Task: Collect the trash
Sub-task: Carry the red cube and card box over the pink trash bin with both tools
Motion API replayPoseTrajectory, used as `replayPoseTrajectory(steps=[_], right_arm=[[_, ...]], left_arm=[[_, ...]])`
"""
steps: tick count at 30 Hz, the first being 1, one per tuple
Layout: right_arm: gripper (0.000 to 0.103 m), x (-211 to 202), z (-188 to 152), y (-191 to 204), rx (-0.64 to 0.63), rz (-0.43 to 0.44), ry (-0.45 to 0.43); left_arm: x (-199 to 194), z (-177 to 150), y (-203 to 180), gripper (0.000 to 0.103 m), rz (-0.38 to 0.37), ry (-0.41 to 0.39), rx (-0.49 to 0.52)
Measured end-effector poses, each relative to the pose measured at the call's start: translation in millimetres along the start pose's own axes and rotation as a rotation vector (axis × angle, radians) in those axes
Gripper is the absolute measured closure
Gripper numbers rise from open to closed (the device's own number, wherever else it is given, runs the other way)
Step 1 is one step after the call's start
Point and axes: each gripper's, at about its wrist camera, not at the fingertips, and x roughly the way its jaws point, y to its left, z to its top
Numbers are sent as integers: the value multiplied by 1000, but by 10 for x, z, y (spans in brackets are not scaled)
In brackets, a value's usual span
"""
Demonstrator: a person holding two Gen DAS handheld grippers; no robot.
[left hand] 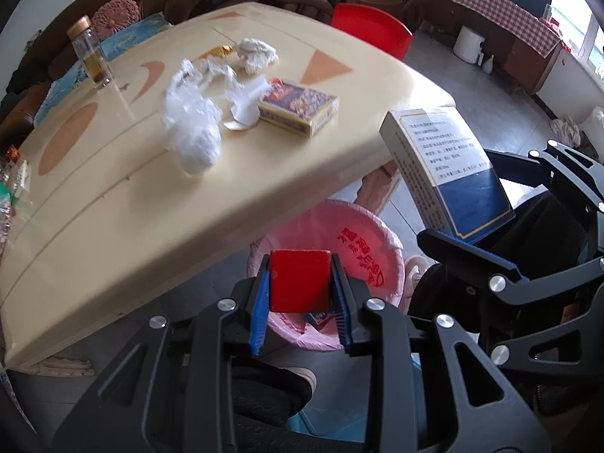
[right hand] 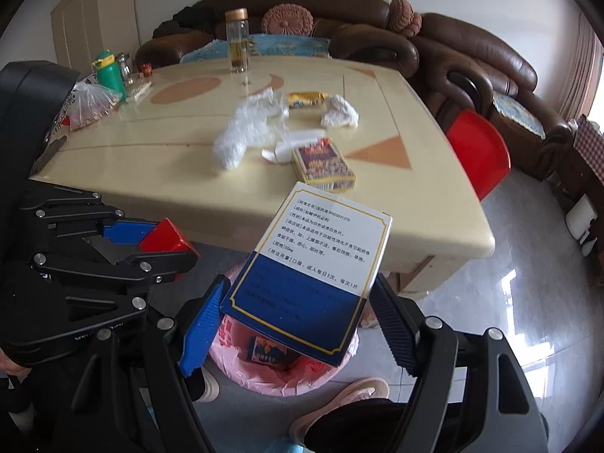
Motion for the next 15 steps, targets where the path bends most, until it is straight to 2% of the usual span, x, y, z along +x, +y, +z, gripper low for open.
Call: replayPoseTrajectory(steps=[15], right_arm=[[30,642,-275,-200,34,1,152]], left_arm=[[710,-161,82,73,-21,126,-63]])
